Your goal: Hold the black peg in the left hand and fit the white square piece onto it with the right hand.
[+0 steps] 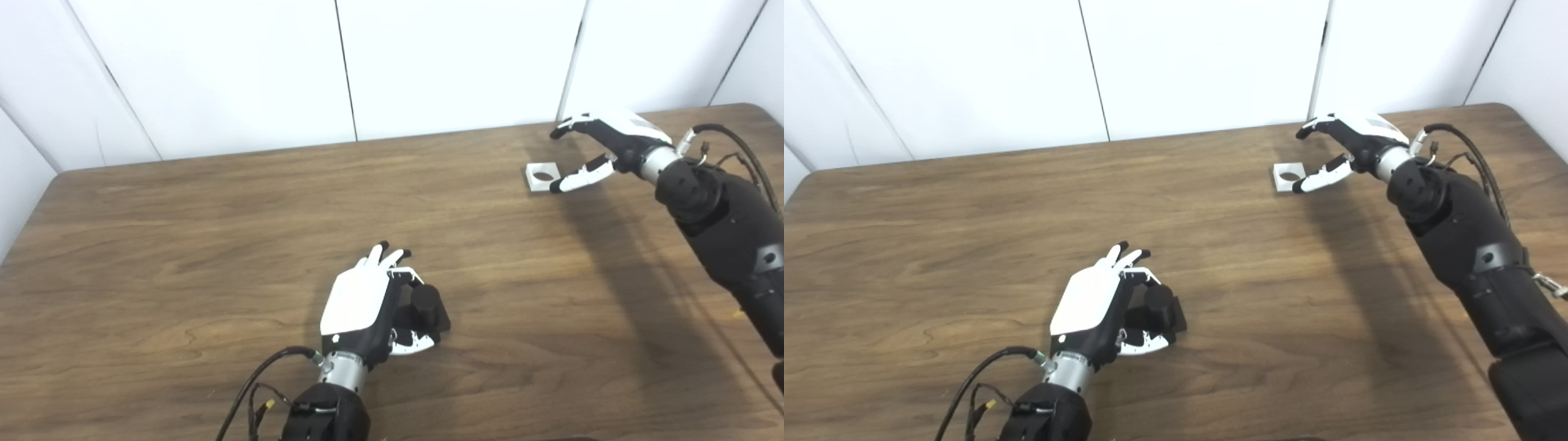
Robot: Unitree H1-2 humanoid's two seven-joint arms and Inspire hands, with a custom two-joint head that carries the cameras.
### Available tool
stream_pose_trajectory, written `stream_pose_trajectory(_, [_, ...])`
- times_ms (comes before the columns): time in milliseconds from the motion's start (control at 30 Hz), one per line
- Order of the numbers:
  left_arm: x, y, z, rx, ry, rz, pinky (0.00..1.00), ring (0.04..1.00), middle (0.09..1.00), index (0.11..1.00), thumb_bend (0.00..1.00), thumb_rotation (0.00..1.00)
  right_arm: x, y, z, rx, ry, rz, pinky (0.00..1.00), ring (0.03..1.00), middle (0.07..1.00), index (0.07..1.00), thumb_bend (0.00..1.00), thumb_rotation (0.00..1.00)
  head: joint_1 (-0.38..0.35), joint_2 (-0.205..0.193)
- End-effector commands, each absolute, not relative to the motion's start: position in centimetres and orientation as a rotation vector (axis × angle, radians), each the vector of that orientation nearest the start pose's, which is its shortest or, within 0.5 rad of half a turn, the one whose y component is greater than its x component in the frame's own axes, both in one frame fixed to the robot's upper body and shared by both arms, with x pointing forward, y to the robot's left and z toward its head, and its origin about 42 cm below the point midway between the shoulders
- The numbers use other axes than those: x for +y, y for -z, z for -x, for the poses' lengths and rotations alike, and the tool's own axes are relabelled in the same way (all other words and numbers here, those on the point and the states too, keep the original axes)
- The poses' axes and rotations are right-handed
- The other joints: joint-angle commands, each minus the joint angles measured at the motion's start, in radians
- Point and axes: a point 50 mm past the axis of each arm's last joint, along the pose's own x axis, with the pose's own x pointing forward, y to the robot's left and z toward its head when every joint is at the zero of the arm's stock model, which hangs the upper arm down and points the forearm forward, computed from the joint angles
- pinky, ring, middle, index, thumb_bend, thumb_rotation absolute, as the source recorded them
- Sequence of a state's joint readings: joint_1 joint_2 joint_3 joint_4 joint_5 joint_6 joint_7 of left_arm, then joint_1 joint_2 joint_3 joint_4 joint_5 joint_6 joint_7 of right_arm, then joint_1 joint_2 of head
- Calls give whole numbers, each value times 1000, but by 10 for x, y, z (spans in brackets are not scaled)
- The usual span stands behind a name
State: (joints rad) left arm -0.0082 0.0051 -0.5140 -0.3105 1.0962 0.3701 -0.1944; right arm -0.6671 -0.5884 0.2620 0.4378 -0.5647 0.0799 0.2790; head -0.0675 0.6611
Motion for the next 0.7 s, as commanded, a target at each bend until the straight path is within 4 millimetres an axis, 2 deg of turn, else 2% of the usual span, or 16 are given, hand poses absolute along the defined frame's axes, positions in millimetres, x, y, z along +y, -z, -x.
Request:
stream_pose_trajectory(0, [87, -155, -245, -103, 318, -1038, 951, 1000, 909, 491, 524, 66, -341, -285, -490, -53, -180, 1276, 991, 993, 934, 807, 797, 320, 0, 1])
stream_pose_trajectory(300, [86, -156, -247, -105, 306, -1048, 934, 995, 906, 492, 524, 66, -328, -284, -497, -51, -219, 1311, 1000, 1000, 941, 801, 800, 319, 3, 5])
stream_pose_trajectory(667, [85, -158, -249, -106, 299, -1052, 927, 993, 904, 491, 524, 66, -324, -281, -500, -45, -255, 1346, 1000, 1000, 938, 762, 792, 293, 2, 9])
